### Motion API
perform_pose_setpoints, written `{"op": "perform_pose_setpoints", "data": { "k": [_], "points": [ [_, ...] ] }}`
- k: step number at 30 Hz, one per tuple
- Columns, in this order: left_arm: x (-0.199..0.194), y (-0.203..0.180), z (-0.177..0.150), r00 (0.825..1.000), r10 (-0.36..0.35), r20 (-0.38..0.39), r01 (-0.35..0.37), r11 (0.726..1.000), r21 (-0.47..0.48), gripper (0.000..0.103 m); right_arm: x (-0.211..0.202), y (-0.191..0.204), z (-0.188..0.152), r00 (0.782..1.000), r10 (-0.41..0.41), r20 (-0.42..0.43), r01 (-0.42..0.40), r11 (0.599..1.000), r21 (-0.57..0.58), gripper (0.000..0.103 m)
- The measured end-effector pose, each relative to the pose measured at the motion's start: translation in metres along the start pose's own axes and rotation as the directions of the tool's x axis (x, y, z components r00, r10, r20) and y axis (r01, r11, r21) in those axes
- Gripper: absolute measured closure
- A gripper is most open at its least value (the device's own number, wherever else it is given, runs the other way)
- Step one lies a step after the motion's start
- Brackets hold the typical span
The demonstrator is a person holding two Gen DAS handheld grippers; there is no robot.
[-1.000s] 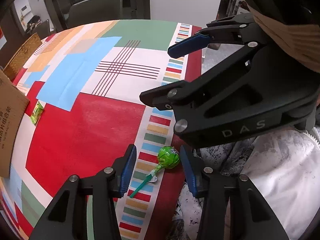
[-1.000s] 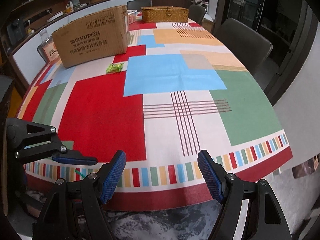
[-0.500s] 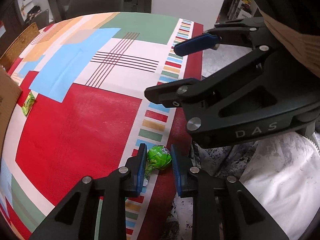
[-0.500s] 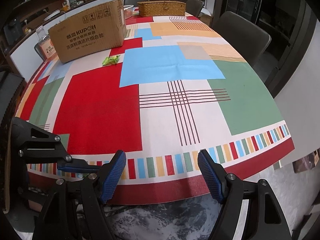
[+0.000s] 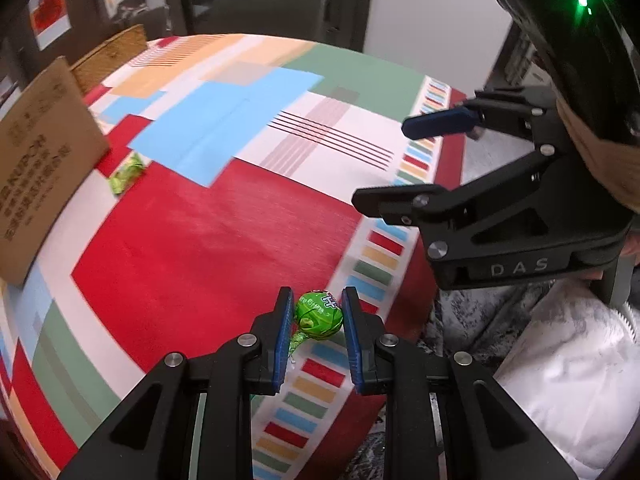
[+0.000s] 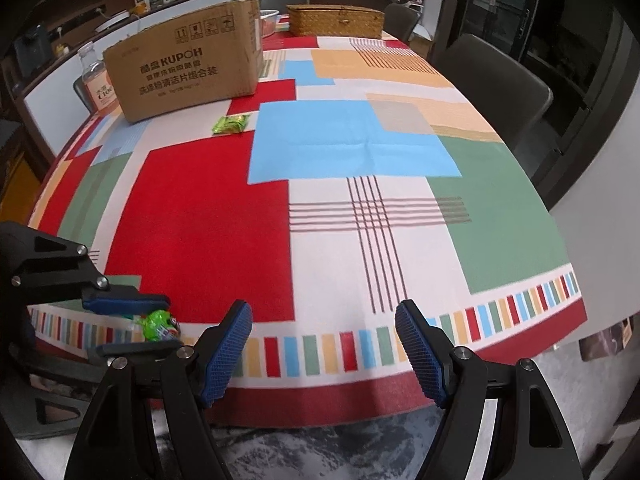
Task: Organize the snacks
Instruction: 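Hold the lollipop in the left tool while the right tool grasps the yellow-green candy packet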
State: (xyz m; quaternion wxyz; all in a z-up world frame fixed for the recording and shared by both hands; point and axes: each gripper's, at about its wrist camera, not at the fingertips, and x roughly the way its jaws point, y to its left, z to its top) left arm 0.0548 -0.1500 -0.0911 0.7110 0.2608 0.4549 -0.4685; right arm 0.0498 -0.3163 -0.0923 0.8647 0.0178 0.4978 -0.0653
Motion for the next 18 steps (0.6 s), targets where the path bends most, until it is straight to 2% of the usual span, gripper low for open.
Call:
{"op": "perform_pose_setpoints", "data": {
  "k": [6,10,18],
  "points": [
    [-0.016,0.018,0.005,0.997,0.054,0.057,-0.049,0.995,-0.081,0.078,0.003,0.010,0.017,0.999,0.023,0.028,-0.023,1.000,-0.014,0.028],
    [-0.025,0.039,0.005,0.990,0.105,0.090,-0.089,0.983,-0.161,0.078,0.008,0.020,0.033,0.998,0.034,0.046,-0.032,0.999,-0.040,0.028],
    [-0.045,0.082,0.004,0.967,0.210,0.145,-0.152,0.930,-0.335,0.078,0.023,0.043,0.066,0.996,0.068,0.055,-0.062,0.992,-0.108,0.028]
  ]
}}
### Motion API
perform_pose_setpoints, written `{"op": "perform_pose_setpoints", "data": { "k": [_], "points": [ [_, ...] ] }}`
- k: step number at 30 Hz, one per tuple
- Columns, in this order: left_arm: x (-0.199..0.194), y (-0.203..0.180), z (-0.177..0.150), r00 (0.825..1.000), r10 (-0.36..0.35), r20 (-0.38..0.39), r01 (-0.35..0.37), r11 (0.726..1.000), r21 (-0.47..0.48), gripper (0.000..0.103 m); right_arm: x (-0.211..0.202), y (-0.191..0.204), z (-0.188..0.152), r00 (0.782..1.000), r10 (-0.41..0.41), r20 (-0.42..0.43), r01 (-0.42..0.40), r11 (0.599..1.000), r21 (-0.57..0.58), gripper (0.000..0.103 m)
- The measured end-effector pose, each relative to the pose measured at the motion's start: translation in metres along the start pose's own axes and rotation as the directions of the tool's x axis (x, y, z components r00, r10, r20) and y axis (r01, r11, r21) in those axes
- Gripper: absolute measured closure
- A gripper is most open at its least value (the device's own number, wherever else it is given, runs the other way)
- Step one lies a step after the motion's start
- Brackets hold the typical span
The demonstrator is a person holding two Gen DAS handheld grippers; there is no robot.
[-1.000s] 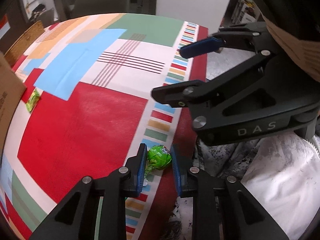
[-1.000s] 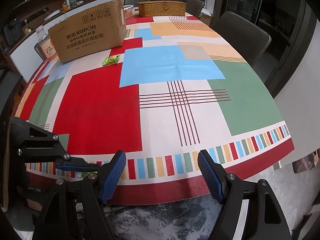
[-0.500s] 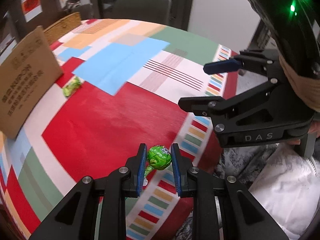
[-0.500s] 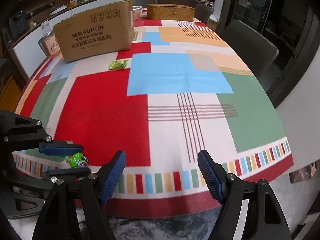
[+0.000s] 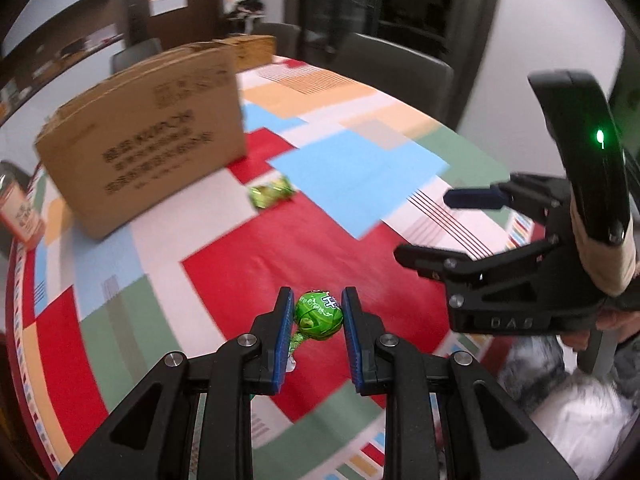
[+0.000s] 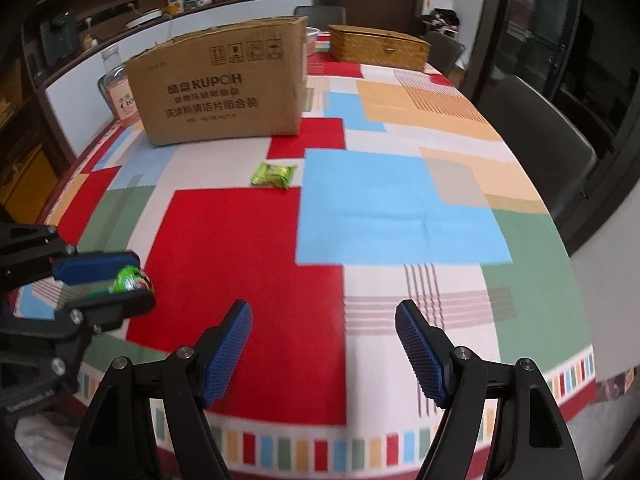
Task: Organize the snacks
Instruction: 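Hold the lollipop in the left tool while the right tool grasps the yellow-green candy packet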
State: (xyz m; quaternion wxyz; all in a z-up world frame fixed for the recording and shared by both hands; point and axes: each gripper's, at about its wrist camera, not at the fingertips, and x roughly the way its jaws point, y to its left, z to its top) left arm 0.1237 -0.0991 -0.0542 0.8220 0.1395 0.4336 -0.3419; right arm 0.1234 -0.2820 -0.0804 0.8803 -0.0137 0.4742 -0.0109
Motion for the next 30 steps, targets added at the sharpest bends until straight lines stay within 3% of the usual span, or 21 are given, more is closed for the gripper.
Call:
{"op": "perform_pose_setpoints", "data": {
  "k": [9,20,30],
  "points": [
    [0.011,0.039,0.009,0.993,0.121,0.002,-0.120,0.981,-0.153,0.078,0.031,0.018,0.041,1.000,0.009,0.008,-0.008,0.988,-0.151,0.028],
    [0.038,0.070,0.021,0.986,0.162,-0.042,-0.167,0.946,-0.276,0.078,0.069,0.037,0.085,1.000,0.023,-0.016,-0.027,0.936,-0.351,0.028],
    [0.061,0.083,0.028,0.983,0.164,-0.079,-0.181,0.936,-0.303,0.078,0.110,0.040,0.098,0.997,0.003,-0.072,-0.033,0.910,-0.414,0.029]
  ]
}}
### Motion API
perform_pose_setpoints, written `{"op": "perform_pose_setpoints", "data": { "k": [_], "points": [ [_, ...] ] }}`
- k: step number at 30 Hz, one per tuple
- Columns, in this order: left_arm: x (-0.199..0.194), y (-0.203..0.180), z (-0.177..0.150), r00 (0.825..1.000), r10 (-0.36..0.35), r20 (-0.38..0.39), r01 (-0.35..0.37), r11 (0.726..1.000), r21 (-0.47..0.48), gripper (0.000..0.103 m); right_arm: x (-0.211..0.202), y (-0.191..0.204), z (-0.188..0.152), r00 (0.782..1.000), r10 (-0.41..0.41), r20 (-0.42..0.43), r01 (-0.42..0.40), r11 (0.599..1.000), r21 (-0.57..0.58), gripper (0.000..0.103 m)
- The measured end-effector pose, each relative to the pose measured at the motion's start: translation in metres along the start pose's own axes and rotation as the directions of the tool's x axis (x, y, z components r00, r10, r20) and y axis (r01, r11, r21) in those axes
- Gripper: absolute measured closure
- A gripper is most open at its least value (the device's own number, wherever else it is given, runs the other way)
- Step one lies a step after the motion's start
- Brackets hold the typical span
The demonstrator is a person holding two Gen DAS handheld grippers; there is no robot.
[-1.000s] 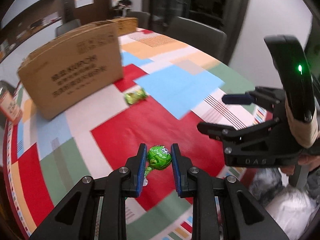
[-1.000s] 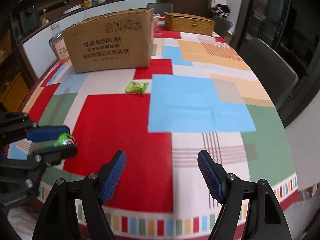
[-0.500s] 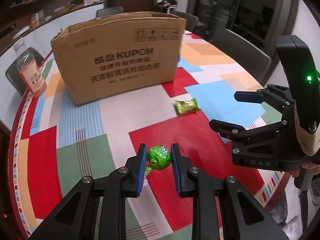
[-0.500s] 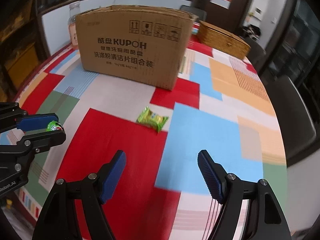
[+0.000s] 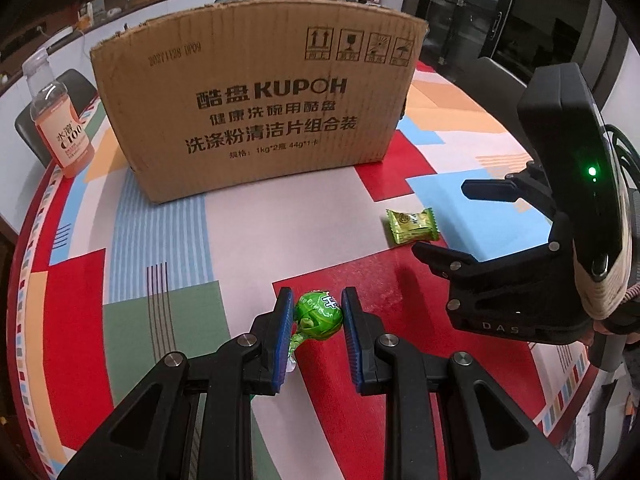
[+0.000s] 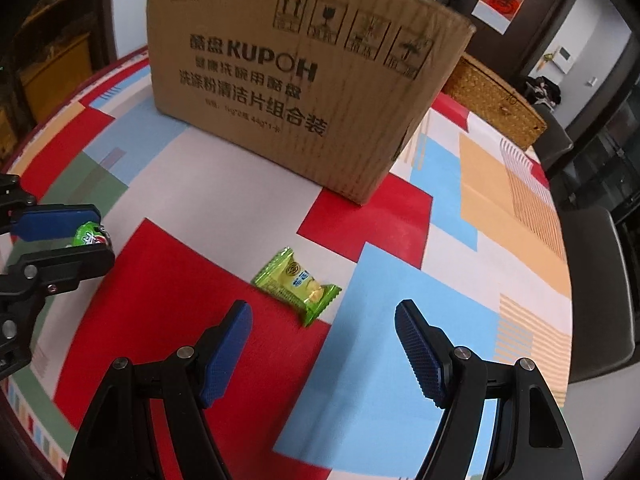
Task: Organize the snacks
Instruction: 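Hold the lollipop in the left tool while the right tool grasps the yellow-green candy packet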
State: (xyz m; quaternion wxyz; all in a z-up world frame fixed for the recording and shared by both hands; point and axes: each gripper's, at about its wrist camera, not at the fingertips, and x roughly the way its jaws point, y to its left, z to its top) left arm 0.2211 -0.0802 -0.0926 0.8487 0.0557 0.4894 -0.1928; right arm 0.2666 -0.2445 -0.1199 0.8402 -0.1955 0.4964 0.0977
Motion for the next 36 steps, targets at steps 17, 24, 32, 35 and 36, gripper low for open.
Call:
{"op": "perform_pose_setpoints", "data": {
  "k": [17,24,32,35,36],
  "points": [
    [0.015,0.012,0.008,0.999,0.016,-0.029,-0.017,0.999,-0.035,0.078,0.021,0.002,0.013,0.998,0.068,-0.009,-0.068,0.998,-0.012,0.052],
    [0.016,0.013,0.008,0.999,0.021,-0.028,-0.022,0.999,-0.046,0.078,0.019,0.006,0.010,0.992,0.128,-0.009,-0.128,0.991,0.038,0.080],
    [0.002,0.009,0.006,1.000,0.027,0.011,-0.026,0.999,-0.042,0.078,0.003,0.008,0.000,0.987,0.157,0.040,-0.160,0.980,0.119,0.081],
    [-0.007,0.008,0.006,0.999,0.025,0.033,-0.023,0.999,-0.041,0.078,-0.007,0.007,0.000,0.985,0.160,0.068,-0.168,0.974,0.151,0.081],
    [-0.011,0.008,0.007,0.999,0.025,0.044,-0.023,0.999,-0.041,0.078,-0.011,0.006,0.000,0.984,0.160,0.080,-0.171,0.972,0.162,0.081]
  ]
}}
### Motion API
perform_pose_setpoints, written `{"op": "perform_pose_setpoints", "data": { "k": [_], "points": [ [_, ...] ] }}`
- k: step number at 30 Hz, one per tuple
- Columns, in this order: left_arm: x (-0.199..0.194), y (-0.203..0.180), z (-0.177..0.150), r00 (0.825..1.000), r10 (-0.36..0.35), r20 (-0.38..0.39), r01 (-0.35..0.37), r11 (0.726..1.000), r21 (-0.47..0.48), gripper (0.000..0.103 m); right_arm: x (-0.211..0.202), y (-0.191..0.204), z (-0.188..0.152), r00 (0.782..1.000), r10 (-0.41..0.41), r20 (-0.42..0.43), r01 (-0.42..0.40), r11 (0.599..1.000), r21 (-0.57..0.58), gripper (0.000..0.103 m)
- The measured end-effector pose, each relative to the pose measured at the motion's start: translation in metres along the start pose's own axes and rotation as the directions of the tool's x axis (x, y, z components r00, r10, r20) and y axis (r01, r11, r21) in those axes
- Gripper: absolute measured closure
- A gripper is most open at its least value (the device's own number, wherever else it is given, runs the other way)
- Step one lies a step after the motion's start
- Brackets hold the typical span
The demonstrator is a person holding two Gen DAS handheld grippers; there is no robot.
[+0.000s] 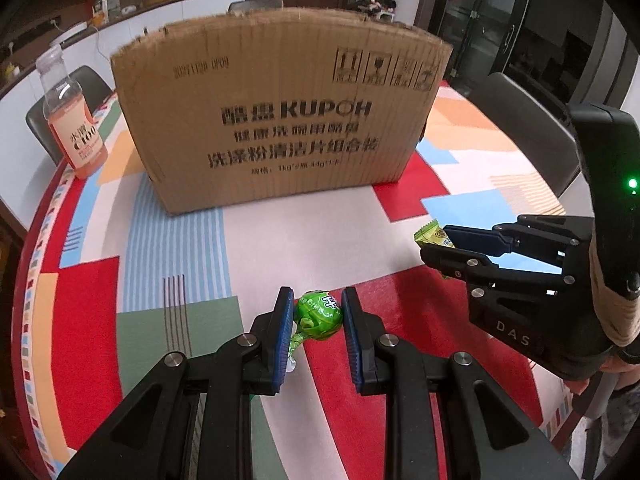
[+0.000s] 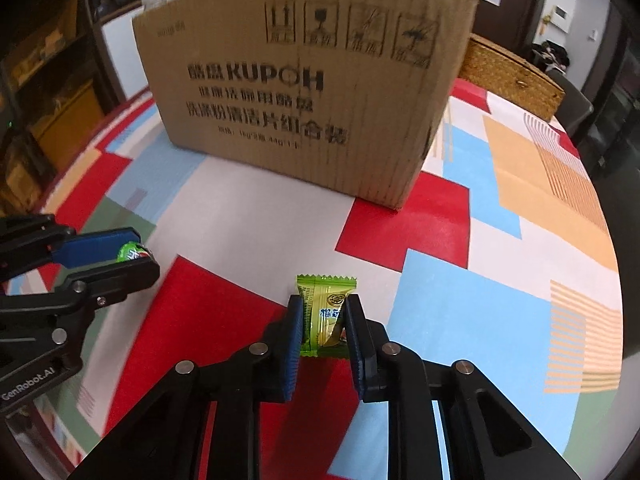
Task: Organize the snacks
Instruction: 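Hold the lollipop in the left tool while the right tool grasps the yellow-green candy packet, then carry both candies over the box and open both tools to drop them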
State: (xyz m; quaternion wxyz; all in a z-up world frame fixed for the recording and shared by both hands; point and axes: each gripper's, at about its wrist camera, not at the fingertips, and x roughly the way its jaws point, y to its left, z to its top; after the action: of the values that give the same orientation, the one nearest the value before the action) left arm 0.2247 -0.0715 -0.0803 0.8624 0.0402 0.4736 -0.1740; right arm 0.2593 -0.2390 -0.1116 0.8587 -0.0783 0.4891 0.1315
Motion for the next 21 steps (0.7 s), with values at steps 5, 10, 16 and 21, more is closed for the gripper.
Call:
{"op": "perform_pose_setpoints", "data": {
  "k": [5,10,16,21],
  "points": [
    [-0.016,-0.001,0.005,0.999,0.002,0.043,-0.002,1.000,0.006,0.078,-0.027,0.004,0.005,0.996,-0.006,0.085,0.003,0.999,0.035,0.081],
    [-0.031,0.001,0.015,0.996,0.007,0.088,-0.007,1.000,0.009,0.078,-0.050,0.004,0.018,0.986,-0.018,0.163,0.010,0.999,0.050,0.081],
    [-0.051,0.007,0.033,0.990,0.016,0.138,-0.018,1.000,0.011,0.078,-0.073,0.005,0.037,0.970,-0.026,0.243,0.010,0.998,0.068,0.081],
    [-0.065,0.010,0.051,0.984,0.030,0.176,-0.035,0.999,0.023,0.078,-0.088,0.004,0.053,0.957,-0.018,0.289,-0.005,0.997,0.077,0.081]
  ]
}}
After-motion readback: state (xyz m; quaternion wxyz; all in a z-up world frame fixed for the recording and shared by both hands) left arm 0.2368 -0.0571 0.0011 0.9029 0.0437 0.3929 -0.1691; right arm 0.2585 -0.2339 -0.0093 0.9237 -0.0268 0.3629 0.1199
